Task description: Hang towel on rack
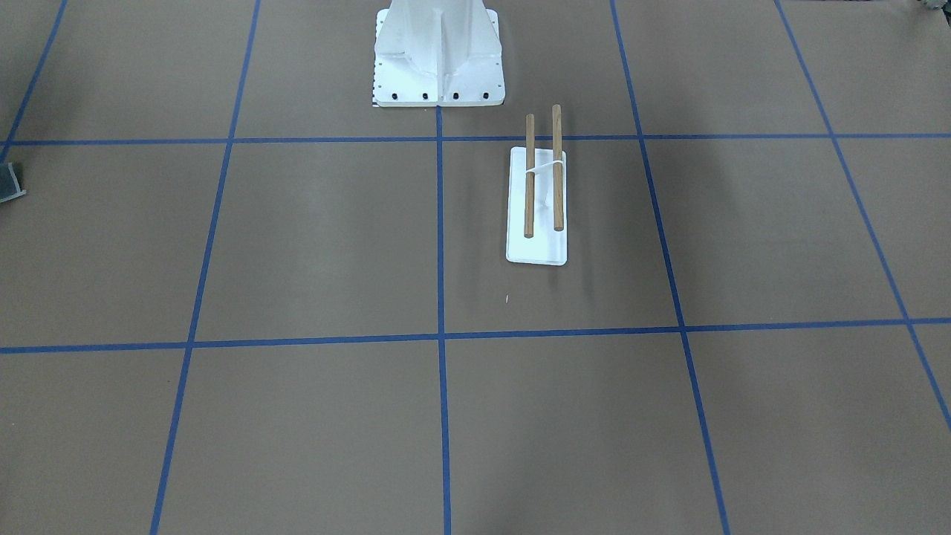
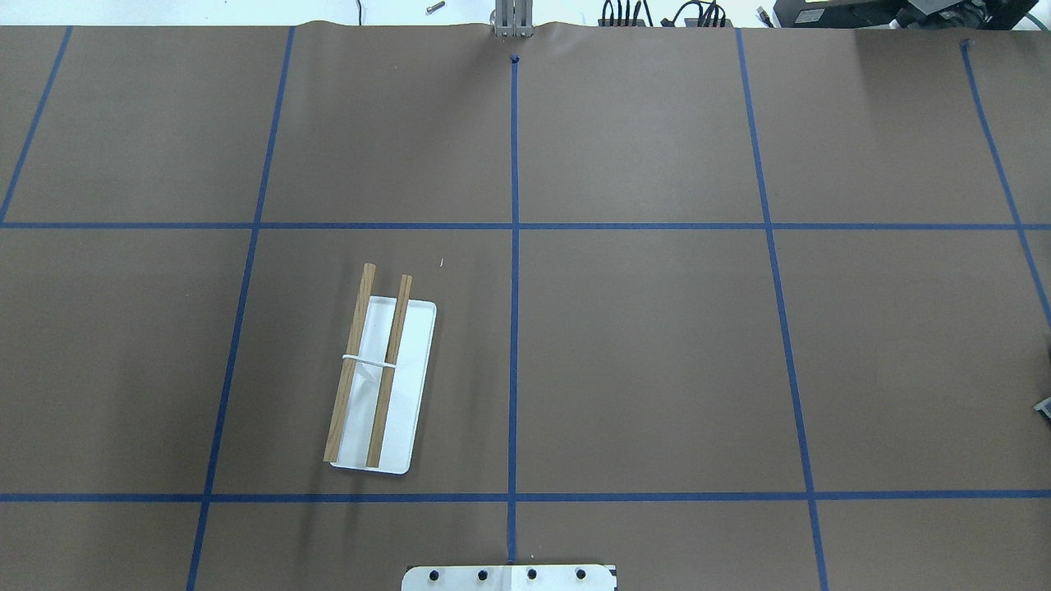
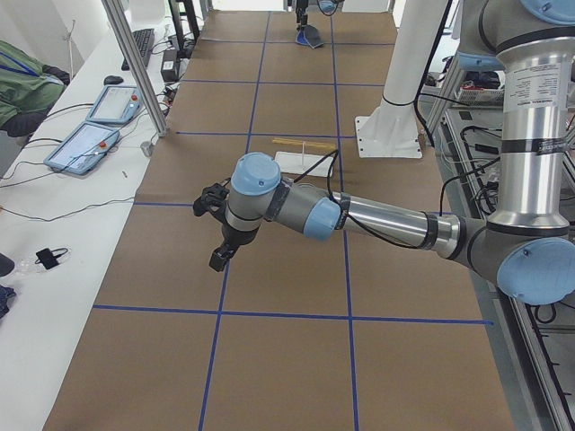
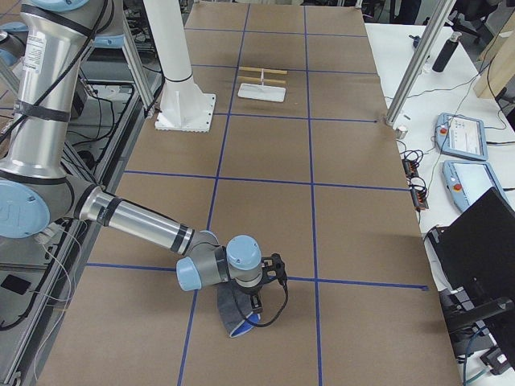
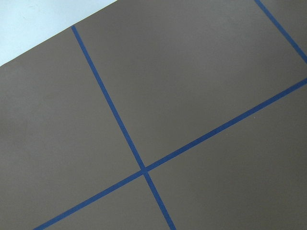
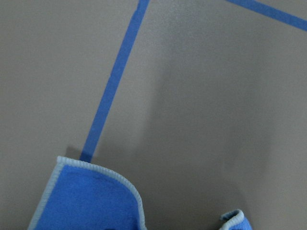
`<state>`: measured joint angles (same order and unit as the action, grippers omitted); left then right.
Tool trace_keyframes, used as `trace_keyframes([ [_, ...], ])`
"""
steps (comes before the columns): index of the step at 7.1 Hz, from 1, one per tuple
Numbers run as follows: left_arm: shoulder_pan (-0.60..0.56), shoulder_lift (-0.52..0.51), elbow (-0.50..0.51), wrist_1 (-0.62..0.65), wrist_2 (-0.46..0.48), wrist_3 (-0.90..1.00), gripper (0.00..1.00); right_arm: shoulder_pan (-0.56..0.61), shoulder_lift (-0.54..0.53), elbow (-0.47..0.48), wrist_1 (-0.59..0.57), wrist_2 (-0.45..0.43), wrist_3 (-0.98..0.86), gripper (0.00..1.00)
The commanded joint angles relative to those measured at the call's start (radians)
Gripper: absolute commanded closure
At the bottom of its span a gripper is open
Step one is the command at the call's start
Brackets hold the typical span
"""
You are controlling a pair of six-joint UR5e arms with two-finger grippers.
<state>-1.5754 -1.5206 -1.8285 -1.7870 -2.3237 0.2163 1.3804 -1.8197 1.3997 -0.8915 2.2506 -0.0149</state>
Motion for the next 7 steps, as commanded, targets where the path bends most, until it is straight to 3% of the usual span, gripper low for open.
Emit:
trace_keyframes([
  [1,0.0,-0.001,-0.003,0.0,0.001,0.0,0.01,-0.012,-0.001,-0.021,0.002,-0.011,-0.005,0.48],
  [2,0.0,-0.004,-0.003,0.0,0.001,-0.002,0.01,-0.014,-0.001,-0.03,0.002,-0.013,-0.013,0.83],
  [3,0.0,-0.01,-0.005,-0.002,0.001,-0.052,0.01,-0.014,-0.001,-0.031,0.002,-0.014,-0.019,1.0],
  [7,0.0,-0.023,0.008,-0.002,0.001,-0.071,0.02,-0.012,0.003,0.037,-0.007,0.015,-0.03,1.0],
])
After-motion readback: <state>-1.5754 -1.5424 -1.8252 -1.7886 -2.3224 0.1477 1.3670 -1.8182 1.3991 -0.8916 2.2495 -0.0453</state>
